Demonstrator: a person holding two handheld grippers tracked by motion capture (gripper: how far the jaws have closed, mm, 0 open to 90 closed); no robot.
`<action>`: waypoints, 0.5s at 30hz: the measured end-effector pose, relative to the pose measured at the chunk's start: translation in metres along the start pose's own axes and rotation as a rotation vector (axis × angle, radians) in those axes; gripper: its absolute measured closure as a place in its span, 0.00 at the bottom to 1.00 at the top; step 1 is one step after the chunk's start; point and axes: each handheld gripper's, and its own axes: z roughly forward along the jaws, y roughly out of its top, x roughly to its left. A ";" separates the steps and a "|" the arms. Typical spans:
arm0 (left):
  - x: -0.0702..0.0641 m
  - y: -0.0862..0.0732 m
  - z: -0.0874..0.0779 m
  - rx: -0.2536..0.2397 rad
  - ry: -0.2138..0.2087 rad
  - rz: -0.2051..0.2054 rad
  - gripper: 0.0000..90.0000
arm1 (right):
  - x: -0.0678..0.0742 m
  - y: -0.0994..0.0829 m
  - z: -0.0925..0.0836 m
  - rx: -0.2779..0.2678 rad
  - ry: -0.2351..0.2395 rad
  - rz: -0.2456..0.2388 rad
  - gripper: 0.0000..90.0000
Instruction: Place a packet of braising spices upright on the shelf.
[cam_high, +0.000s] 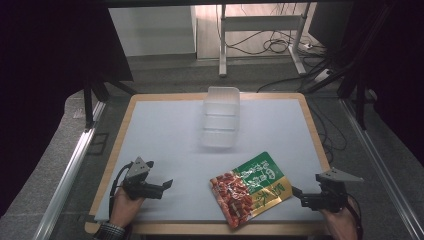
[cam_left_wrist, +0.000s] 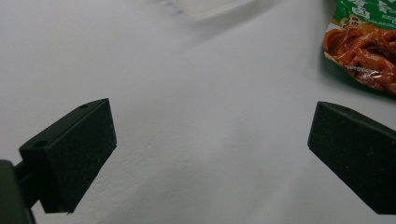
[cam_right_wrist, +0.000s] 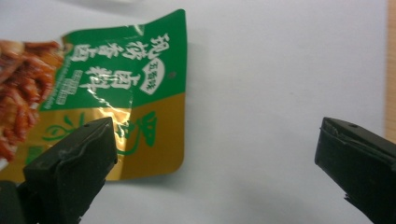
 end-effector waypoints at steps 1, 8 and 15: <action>0.000 0.000 0.000 0.001 -0.001 -0.001 0.01 | 0.000 0.000 0.000 0.000 0.000 0.000 0.00; -0.001 0.000 0.001 0.008 -0.003 0.008 0.01 | -0.004 -0.001 -0.002 -0.025 0.003 0.001 0.00; -0.001 -0.001 0.002 0.017 -0.016 0.000 0.01 | -0.004 -0.001 -0.001 -0.021 -0.001 -0.015 0.00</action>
